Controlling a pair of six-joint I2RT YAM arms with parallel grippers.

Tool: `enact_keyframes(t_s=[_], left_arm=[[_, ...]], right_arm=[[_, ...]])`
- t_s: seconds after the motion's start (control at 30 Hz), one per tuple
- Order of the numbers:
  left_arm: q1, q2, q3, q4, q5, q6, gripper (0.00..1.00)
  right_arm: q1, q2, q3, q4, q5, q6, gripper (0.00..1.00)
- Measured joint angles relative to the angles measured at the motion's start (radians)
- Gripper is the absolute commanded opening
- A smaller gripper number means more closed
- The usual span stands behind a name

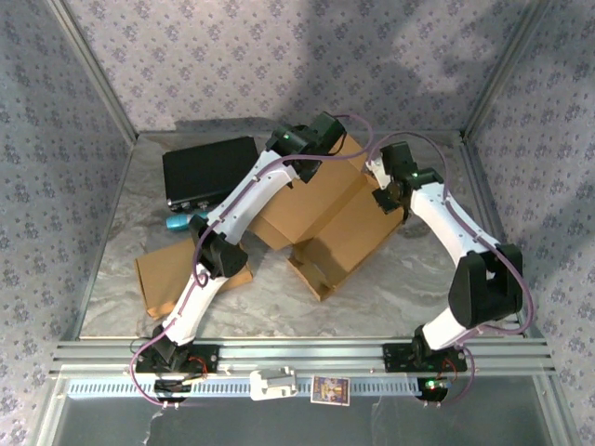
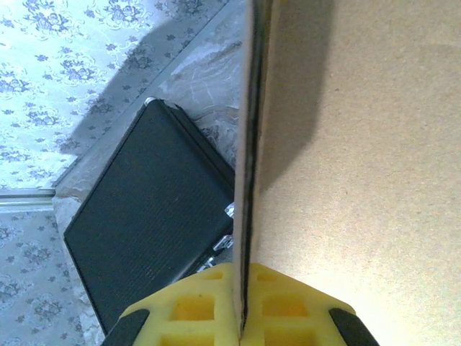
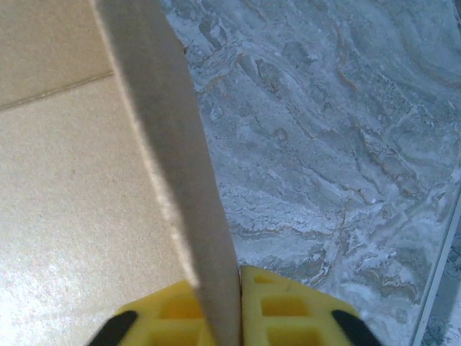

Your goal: Fold the paper box

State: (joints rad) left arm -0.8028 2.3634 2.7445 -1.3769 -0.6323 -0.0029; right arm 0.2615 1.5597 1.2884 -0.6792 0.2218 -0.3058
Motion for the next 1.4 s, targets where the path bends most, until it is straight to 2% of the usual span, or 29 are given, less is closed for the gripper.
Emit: enact_keyframes(t_s=[0.03, 0.13, 0.2, 0.33, 0.43, 0.5, 0.63, 0.73, 0.87, 1.03, 1.13, 1.4], left_arm=[[-0.002, 0.000, 0.000, 0.005, -0.004, -0.005, 0.33], [-0.006, 0.000, 0.000, 0.025, -0.011, -0.036, 0.51], [-0.011, -0.009, 0.000, 0.040, -0.005, -0.071, 0.57], [-0.012, -0.132, -0.097, 0.123, 0.039, -0.151, 0.60], [0.003, -0.309, -0.237, 0.209, 0.111, -0.217, 0.60], [0.045, -0.444, -0.348, 0.278, 0.188, -0.270, 0.58], [0.239, -0.718, -0.675, 0.460, 0.354, -0.398, 0.47], [0.402, -0.818, -0.901, 0.568, 0.473, -0.497, 0.43], [0.540, -0.829, -1.183, 0.732, 0.664, -0.621, 0.42], [0.639, -0.789, -1.427, 0.949, 0.893, -0.795, 0.44], [0.633, -0.724, -1.445, 1.096, 1.022, -0.874, 0.43], [0.550, -0.618, -1.437, 1.381, 1.242, -1.026, 0.44]], right_arm=[[0.002, 0.007, 0.002, -0.006, 0.000, 0.003, 0.00], [-0.001, 0.019, 0.005, -0.023, -0.005, 0.037, 0.00], [-0.023, 0.019, 0.005, -0.028, -0.029, 0.073, 0.00], [-0.124, 0.014, -0.005, -0.012, -0.102, 0.149, 0.00], [-0.206, -0.008, -0.039, 0.013, -0.174, 0.211, 0.00], [-0.251, -0.026, -0.065, 0.032, -0.217, 0.252, 0.00], [-0.298, -0.046, -0.088, 0.058, -0.290, 0.336, 0.00], [-0.318, -0.061, -0.089, 0.082, -0.332, 0.397, 0.00], [-0.344, -0.086, -0.089, 0.101, -0.365, 0.467, 0.00], [-0.359, -0.101, -0.083, 0.119, -0.404, 0.546, 0.00], [-0.360, -0.105, -0.075, 0.131, -0.434, 0.592, 0.00], [-0.350, -0.115, -0.069, 0.156, -0.497, 0.650, 0.00]])
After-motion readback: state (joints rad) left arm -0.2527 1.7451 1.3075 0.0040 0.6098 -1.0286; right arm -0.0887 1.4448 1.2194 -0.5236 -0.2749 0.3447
